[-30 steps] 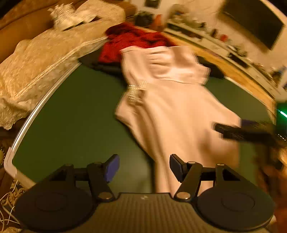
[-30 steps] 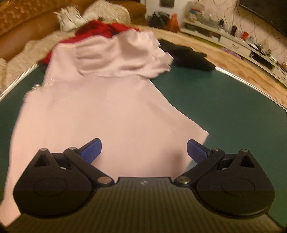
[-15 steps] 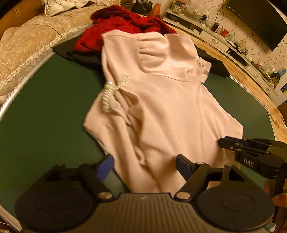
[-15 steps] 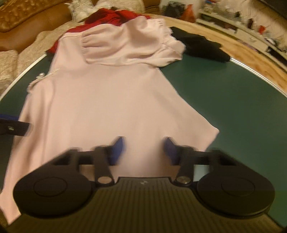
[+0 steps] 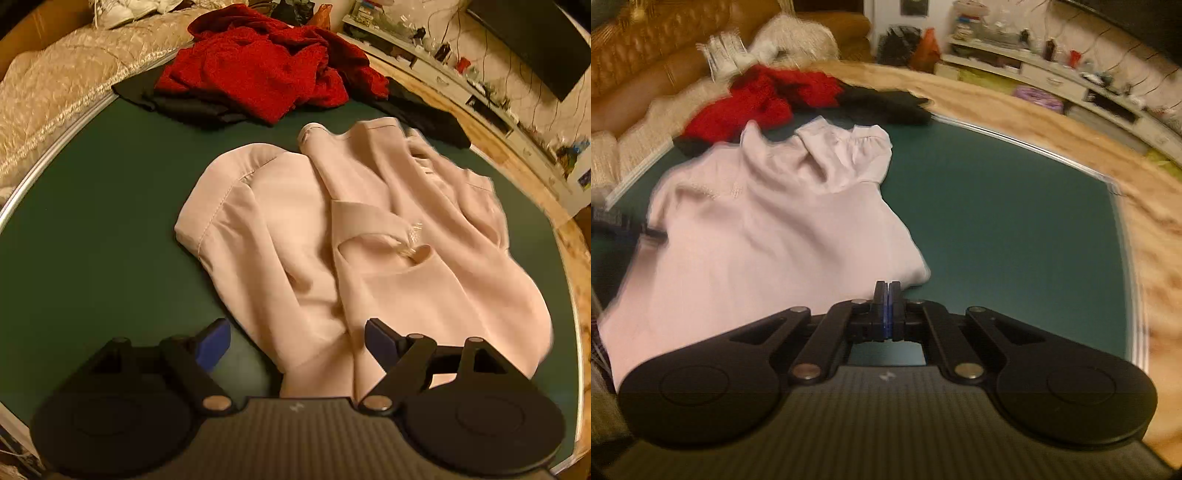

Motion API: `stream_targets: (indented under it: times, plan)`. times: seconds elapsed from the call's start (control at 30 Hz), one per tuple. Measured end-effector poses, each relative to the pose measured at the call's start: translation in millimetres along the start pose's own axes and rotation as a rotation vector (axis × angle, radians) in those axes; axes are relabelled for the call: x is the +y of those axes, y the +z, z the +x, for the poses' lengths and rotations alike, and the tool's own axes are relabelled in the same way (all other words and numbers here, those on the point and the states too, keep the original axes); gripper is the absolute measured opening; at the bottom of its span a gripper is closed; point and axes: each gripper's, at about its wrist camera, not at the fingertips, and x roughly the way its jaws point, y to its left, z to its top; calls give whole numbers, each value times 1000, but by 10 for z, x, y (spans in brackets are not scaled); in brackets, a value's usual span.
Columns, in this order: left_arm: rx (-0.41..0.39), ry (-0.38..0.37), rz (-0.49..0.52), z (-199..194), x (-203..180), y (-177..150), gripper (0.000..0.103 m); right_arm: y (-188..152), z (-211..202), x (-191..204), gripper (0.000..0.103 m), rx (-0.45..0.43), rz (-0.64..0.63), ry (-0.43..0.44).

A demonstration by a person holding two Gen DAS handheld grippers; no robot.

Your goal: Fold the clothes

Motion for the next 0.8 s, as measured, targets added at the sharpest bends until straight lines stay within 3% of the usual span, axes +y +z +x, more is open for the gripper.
stream_targets:
  times: [0.13, 0.2, 0.27, 0.3, 0.37, 0.47, 0.63, 0.8]
  plan:
    - [-12, 81, 48, 56, -57, 59, 84, -202, -317, -249, 2, 122, -51, -94]
    - [-28, 84, 35, 48, -30, 104, 84, -116, -279, -212, 15, 101, -96, -131]
    - [-55, 63, 24, 9, 36, 180, 84, 36, -202, -99, 53, 17, -156, -106]
    - [-59, 62, 29, -1, 72, 228, 84, 149, -145, -47, 58, -22, -173, -59]
    - [-57, 75, 47, -6, 146, 325, 84, 503, 59, 56, 60, -60, -198, 73]
    - [-50, 89, 66, -13, 257, 458, 84, 1183, 513, 291, 61, -85, -219, 201]
    - [-43, 50, 179, -40, 364, 665, 84, 2104, 1329, 785, 63, -23, -283, 385]
    - [-37, 29, 282, -14, 407, 767, 84, 2475, 1826, 1160, 63, -4, -481, 480]
